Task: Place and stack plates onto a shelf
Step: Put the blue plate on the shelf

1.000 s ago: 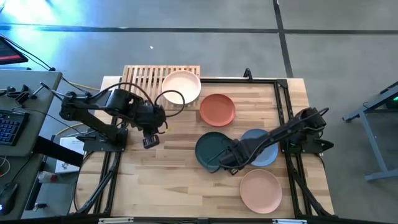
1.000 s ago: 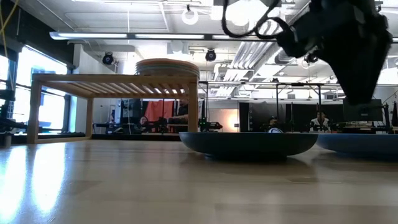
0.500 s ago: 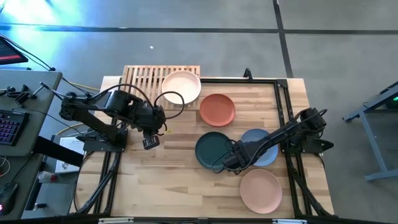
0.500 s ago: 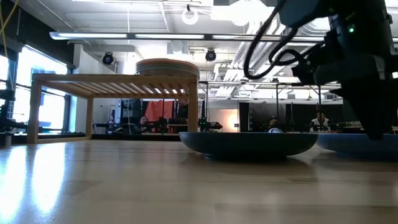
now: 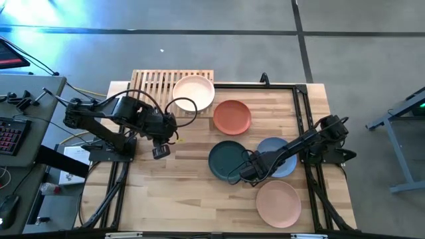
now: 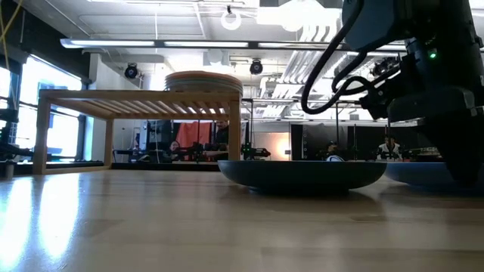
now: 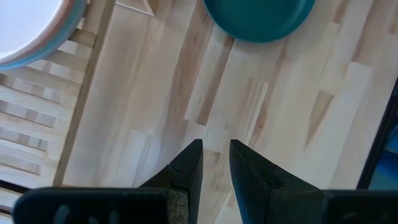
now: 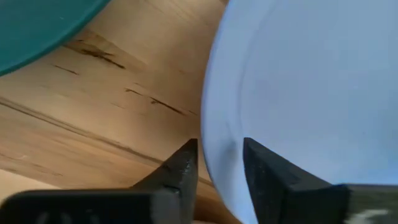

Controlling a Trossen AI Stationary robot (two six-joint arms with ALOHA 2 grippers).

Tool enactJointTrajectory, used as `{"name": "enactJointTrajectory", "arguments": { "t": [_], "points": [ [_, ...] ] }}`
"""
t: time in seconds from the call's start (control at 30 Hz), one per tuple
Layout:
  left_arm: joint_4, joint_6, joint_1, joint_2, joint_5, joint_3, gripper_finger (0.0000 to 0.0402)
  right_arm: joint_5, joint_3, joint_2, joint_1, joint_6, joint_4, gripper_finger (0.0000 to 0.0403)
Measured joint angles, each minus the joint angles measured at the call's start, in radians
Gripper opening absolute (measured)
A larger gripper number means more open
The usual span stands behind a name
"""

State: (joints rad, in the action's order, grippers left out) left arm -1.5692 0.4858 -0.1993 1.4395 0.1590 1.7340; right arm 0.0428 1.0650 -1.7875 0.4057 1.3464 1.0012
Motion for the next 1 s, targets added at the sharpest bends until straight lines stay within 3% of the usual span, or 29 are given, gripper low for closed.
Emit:
{"name": "enactJointTrajectory", "arguments": {
  "t": [0.3,1.0],
  "points": [
    [-0.001,0.000,0.001,0.000,0.046,0.000,0.0069,0.053,0.002,0.000,0.000,0.000,0.007,0.0008],
    [-0.002,-0.051,0.003,0.000,0.054,0.000,0.0069,-0.077,0.318,0.000,0.000,0.008,0.413,0.0000]
  ]
}}
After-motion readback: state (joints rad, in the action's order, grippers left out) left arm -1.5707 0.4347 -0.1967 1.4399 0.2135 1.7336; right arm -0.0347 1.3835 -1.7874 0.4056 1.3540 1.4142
